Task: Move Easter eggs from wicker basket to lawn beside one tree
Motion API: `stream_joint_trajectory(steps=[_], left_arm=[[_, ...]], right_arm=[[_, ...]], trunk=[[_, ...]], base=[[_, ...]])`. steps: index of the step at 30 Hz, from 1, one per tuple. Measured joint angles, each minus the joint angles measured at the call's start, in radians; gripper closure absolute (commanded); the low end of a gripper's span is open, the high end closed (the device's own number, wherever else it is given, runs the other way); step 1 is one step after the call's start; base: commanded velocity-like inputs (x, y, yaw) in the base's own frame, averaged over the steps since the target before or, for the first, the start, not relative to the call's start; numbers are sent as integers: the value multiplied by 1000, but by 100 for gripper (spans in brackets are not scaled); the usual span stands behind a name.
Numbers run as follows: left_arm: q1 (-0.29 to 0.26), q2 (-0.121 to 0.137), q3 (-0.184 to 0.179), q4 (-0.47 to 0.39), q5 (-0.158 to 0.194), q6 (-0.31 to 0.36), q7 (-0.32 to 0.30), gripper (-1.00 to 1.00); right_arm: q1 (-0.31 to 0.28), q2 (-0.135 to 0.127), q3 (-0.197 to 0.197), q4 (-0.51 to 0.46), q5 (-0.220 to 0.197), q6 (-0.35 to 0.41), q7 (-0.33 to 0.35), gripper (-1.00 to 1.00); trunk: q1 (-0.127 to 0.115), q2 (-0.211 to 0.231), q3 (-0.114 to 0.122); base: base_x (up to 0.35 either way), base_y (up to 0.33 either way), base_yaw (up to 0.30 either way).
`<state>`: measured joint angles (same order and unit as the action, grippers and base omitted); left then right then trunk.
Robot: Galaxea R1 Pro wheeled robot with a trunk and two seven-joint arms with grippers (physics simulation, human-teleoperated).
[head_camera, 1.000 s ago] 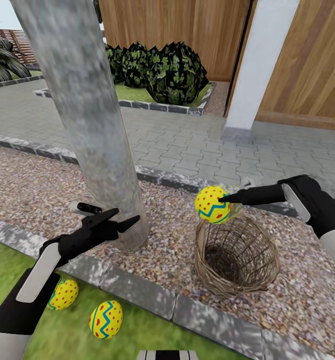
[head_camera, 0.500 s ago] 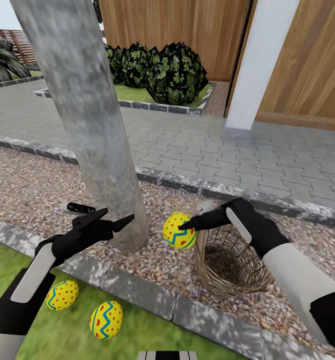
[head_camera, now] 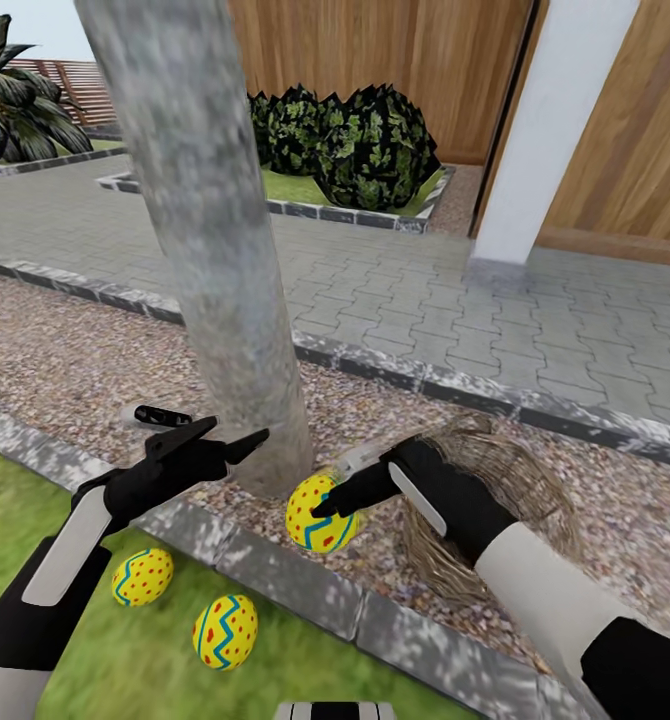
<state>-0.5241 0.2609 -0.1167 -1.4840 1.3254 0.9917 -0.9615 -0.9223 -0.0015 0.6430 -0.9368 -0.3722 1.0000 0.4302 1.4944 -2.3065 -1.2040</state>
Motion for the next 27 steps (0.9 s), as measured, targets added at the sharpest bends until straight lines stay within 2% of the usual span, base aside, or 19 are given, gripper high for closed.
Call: stream_joint_trajectory(steps=[5,9,11,16,19,22,27], left_arm=[[0,-2,-1,0,-1,-1,1,-100],[0,-3,-2,0,-1,-1,1,-100],[0,-5,-2,0,-1,-2,1,-100],[0,-10,-4,1,-2,-2,1,-100],[0,-9,-2,4,-2,-3,3,-100],[0,-8,-1,6,-2,-4,3,-100],[0,-10,-3,7,-4,-6,7,-100]], right_arm=[[10,4,0,3,1,0,-3,100],[21,6,1,90,4,-2,-4,100],[22,6,1,119,2,-3,-5,100],[22,7,1,123,1,-6,-5,100],[22,25,0,135,1,-6,-5,100],[23,59,0,190,5,-9,-6,100],[23,63,-2,205,6,-30,-6,100]], trunk=[[0,0,0],[0,0,0],[0,0,0],[0,0,0],[0,0,0],[0,0,0],[0,0,0]], base=[[0,0,166],[-4,0,7],[-210,-90,0],[-169,-91,98],[-8,-5,278],[-1,0,96],[0,0,3]])
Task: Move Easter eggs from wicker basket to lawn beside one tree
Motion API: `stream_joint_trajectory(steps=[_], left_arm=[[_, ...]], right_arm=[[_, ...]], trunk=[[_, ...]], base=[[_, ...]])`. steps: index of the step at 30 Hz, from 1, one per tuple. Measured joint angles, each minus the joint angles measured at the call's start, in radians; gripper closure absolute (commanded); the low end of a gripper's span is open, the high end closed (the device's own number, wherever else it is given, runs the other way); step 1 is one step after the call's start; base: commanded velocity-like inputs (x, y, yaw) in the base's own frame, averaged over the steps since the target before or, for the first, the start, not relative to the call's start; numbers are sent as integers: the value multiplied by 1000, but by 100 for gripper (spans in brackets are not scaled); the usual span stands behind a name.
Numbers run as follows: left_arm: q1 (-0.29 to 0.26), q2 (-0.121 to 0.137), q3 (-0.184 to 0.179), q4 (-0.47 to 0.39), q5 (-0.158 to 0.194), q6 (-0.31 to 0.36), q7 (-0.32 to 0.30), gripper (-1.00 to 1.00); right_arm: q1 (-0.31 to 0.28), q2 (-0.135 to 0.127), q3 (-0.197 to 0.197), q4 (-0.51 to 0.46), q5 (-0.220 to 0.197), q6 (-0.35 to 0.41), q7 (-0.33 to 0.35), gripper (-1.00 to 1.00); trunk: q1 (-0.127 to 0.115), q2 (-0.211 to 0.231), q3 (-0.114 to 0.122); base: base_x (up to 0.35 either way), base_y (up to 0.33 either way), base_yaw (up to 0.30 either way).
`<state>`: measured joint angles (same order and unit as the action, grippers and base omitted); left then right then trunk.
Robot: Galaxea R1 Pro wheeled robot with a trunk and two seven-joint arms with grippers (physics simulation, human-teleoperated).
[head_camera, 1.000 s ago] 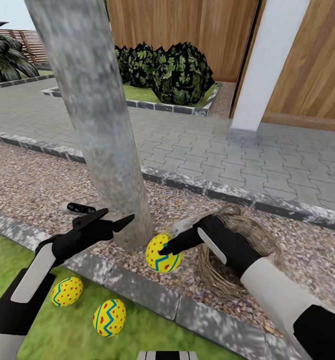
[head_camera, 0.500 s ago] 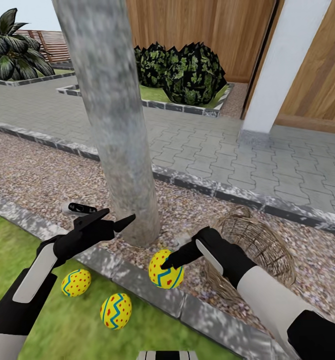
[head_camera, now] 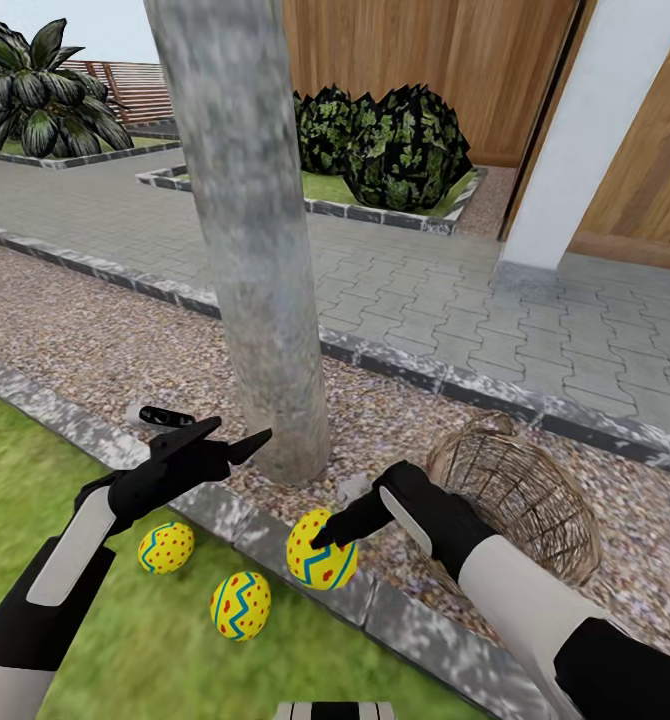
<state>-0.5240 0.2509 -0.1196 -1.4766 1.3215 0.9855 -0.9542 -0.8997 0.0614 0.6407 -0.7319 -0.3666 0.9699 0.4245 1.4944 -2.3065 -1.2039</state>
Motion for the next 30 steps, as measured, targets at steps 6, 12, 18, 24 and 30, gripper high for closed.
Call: stream_joint_trajectory(steps=[6,12,18,24,30], left_arm=[[0,4,1,-1,1,1,-2,-100],[0,5,2,-2,2,0,-4,-100],[0,5,2,-1,2,0,-4,-100],[0,5,1,-1,2,0,-6,-100],[0,6,3,-1,3,0,-6,-100]], right_arm=[[0,-2,0,4,1,-6,0,100],[0,1,1,52,61,-7,3,100],[0,2,1,52,61,-8,3,100],[1,2,0,96,62,-75,4,100],[1,32,2,108,78,-83,-50,100]], trunk=[[0,0,0],[0,0,0],[0,0,0],[0,0,0],[0,0,0]], base=[[0,0,35],[-59,-147,268],[-21,-37,152],[-109,-90,28],[-70,-55,180]])
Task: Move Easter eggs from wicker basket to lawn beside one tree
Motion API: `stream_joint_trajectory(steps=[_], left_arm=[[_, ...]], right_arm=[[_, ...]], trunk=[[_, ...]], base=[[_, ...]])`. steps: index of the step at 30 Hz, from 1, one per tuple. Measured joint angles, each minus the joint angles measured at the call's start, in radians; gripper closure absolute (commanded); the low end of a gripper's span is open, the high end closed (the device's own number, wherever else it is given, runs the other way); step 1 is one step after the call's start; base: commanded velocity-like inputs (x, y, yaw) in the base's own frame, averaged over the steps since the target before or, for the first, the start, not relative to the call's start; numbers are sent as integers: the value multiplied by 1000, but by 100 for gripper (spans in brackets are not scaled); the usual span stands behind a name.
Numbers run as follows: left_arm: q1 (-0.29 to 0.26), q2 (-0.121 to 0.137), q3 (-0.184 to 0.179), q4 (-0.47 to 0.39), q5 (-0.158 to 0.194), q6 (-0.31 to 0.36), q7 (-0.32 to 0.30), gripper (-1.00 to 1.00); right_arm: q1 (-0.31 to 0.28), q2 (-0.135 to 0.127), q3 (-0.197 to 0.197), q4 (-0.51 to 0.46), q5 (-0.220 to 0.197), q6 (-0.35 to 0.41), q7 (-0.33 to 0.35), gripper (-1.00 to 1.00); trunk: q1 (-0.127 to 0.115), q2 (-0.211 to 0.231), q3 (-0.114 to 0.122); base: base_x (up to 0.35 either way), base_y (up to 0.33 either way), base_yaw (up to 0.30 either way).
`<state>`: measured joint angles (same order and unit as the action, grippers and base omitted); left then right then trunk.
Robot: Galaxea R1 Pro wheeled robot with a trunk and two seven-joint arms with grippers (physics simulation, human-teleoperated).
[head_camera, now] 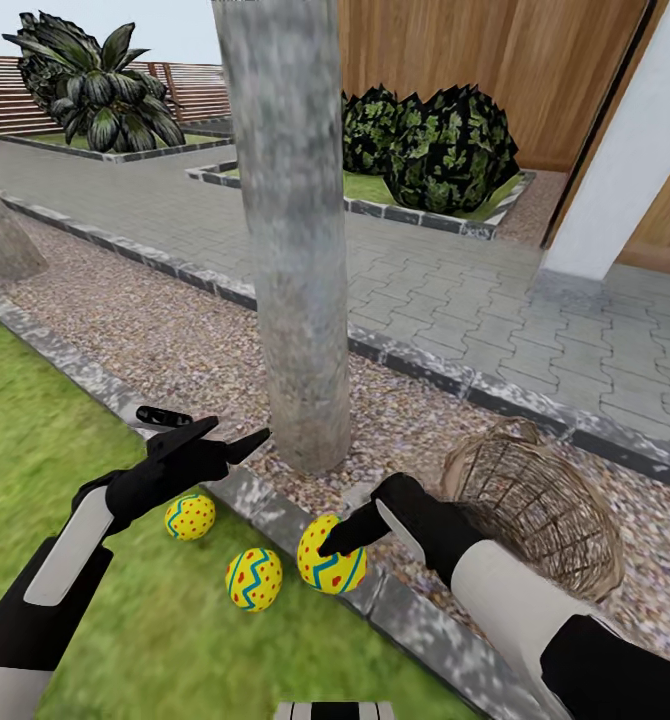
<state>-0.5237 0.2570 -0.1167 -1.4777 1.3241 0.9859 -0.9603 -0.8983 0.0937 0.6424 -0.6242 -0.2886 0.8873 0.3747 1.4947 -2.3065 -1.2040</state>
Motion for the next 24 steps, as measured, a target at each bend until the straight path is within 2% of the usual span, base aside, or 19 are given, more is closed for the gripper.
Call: stream_joint_trajectory(steps=[2,10,21,24], left_arm=[[0,0,0,0,0,0,0,-100],[0,0,0,0,0,0,0,-100],[0,0,0,0,0,1,0,-100],[-1,1,0,0,1,1,-1,-100]], right_arm=[[0,7,0,0,6,2,-36,100],[0,9,3,0,7,1,-42,100],[4,14,6,-1,7,1,-43,100],[6,14,7,-1,7,1,-43,100]], trunk=[[0,0,0],[0,0,0],[0,0,0],[0,0,0]], base=[[-194,-207,291],[-104,-203,293],[-2,-5,293],[0,0,53]])
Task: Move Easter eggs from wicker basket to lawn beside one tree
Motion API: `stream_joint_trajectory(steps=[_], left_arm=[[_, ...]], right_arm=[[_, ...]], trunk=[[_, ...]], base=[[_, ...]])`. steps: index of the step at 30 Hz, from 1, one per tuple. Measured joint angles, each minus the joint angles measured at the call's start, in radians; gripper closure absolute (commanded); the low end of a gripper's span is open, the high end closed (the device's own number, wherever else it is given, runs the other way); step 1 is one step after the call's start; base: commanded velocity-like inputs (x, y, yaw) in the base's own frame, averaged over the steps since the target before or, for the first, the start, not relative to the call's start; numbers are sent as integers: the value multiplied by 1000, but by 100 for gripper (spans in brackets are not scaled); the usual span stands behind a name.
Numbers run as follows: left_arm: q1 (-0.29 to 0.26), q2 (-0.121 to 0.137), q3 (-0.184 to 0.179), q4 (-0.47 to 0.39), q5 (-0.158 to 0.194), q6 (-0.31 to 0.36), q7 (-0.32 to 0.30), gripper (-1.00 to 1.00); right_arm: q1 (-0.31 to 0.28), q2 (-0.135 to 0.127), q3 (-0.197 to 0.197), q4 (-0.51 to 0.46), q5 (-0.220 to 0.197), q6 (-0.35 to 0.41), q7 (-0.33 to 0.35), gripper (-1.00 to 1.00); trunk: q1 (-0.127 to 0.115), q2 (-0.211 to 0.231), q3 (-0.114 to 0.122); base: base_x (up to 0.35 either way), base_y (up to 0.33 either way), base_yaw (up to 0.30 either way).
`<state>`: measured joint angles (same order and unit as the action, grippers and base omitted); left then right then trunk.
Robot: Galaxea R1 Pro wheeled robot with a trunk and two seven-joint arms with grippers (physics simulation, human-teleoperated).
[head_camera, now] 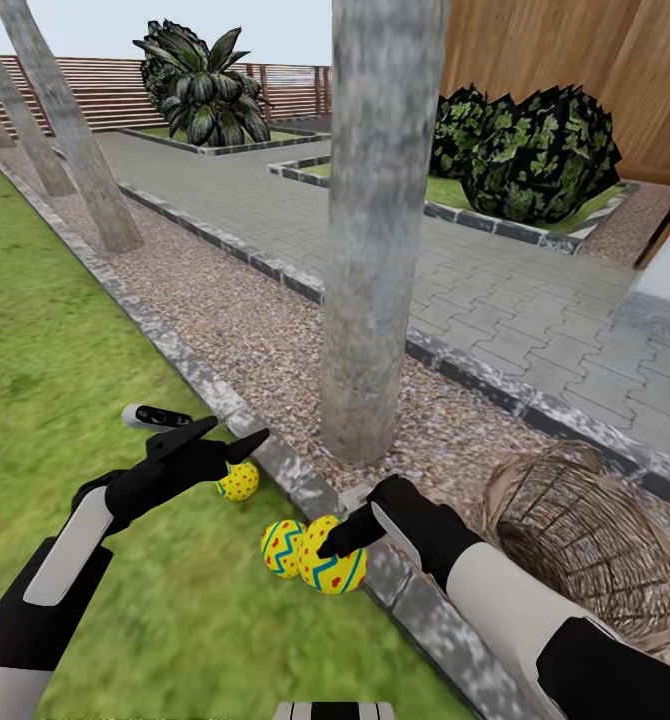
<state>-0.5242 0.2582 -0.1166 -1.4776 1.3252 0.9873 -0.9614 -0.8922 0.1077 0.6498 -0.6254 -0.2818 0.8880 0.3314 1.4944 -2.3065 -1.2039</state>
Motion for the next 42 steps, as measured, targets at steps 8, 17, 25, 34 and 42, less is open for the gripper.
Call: stream_joint_trajectory(steps=[8,17,25,34,42], left_arm=[[0,2,29,0,0,2,-2,-100],[0,2,55,0,3,2,-2,-100],[0,2,55,0,3,2,-2,-100],[0,2,55,0,3,2,-2,-100],[0,0,54,0,3,2,-2,-100]], right_arm=[[0,9,-1,1,0,-3,-1,100],[26,12,-2,28,2,-81,-147,100],[86,13,15,156,6,-288,-181,100],[123,12,16,263,15,-565,-180,100],[124,35,18,402,59,-750,-188,100]], trunk=[[0,0,0],[0,0,0],[0,0,0],[0,0,0],[0,0,0]], base=[[0,0,144],[-83,-130,162],[-2,-4,0],[0,0,0],[0,0,0]])
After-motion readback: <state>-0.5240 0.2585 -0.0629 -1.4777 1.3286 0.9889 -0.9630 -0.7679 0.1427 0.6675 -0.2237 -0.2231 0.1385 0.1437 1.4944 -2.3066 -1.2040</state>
